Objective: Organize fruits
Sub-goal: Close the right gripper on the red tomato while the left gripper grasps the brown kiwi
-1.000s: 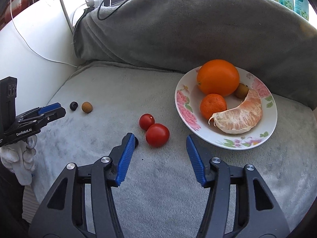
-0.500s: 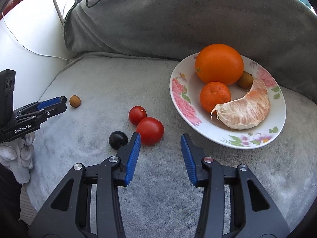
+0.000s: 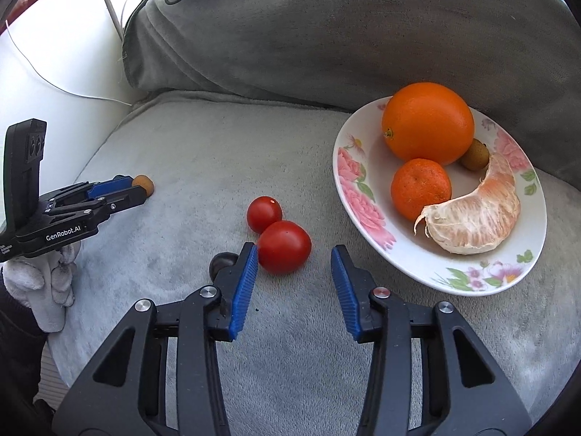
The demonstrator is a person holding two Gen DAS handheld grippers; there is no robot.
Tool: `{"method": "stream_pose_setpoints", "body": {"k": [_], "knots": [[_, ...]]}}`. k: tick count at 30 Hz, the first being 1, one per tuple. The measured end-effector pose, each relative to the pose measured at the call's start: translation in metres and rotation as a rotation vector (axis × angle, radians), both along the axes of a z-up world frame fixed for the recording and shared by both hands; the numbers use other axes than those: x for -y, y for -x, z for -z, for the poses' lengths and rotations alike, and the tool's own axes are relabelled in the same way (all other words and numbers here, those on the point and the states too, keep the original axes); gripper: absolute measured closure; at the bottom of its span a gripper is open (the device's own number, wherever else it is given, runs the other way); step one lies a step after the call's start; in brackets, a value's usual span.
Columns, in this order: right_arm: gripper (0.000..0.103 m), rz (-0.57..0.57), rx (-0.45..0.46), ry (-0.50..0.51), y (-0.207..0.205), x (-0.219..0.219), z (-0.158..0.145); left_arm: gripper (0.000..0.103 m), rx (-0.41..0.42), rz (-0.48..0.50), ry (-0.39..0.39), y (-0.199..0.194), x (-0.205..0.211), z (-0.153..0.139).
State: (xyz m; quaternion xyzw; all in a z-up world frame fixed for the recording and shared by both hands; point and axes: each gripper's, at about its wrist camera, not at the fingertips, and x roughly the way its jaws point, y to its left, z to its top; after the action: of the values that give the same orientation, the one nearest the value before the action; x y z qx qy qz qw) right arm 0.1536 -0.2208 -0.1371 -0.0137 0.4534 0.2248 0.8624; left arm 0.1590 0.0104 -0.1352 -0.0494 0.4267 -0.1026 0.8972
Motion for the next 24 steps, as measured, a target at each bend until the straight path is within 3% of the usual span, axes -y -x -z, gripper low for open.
{"method": "stream_pose_setpoints", "body": {"k": [3, 7, 19, 24], "knots": [[0.059, -0.011, -0.003, 0.003, -0.003, -0.007, 0.001, 0.062, -0.007, 0.0, 0.003, -0.002, -0.001, 0.001], [0.067, -0.021, -0.011, 0.004, -0.006, -0.013, 0.003, 0.063, -0.014, -0.004, 0.002, -0.006, -0.004, 0.002], [0.068, -0.019, -0.017, -0.005, -0.006, -0.01, 0.004, 0.076, -0.024, -0.007, 0.007, -0.013, -0.002, 0.005], [0.069, -0.014, -0.012, -0.012, -0.004, -0.008, 0.003, 0.076, -0.016, -0.007, 0.002, -0.011, -0.002, 0.003]]}}
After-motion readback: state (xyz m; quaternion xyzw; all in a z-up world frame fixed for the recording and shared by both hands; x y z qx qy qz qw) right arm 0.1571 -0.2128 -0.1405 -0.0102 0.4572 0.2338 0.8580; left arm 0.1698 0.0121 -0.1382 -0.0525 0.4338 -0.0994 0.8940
